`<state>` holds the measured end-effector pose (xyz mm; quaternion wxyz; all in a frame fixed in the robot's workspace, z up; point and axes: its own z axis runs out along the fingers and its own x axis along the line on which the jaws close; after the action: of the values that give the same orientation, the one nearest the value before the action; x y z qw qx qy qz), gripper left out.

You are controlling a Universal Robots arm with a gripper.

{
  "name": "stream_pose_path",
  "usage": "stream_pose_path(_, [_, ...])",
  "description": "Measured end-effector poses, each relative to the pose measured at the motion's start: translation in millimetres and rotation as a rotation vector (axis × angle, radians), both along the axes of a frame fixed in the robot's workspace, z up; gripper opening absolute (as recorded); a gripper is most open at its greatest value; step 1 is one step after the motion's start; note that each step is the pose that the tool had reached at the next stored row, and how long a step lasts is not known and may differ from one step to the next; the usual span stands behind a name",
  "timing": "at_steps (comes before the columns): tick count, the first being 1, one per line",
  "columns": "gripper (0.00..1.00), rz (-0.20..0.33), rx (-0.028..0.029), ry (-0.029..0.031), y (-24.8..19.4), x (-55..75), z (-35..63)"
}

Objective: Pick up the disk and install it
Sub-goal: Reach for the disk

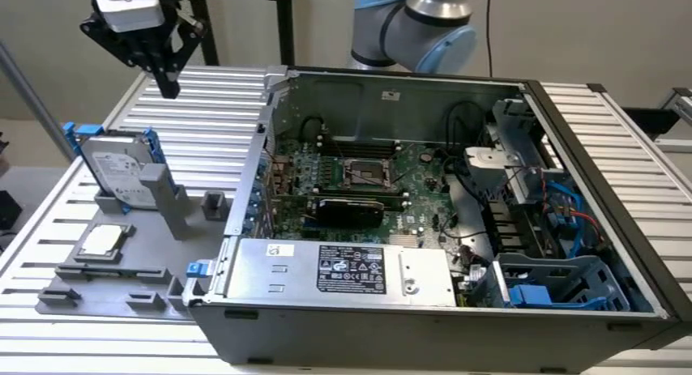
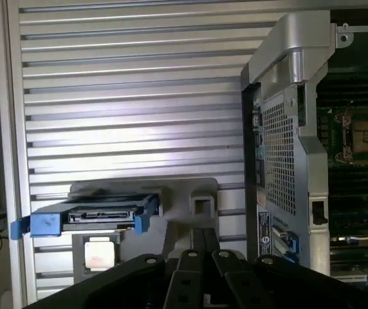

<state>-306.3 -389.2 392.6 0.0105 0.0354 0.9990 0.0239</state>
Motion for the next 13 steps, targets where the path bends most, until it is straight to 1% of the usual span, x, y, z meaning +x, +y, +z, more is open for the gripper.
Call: stream_pose_path(13, [0.00, 0.000, 0.0000, 0.0000, 2.2, -59.2, -2.6])
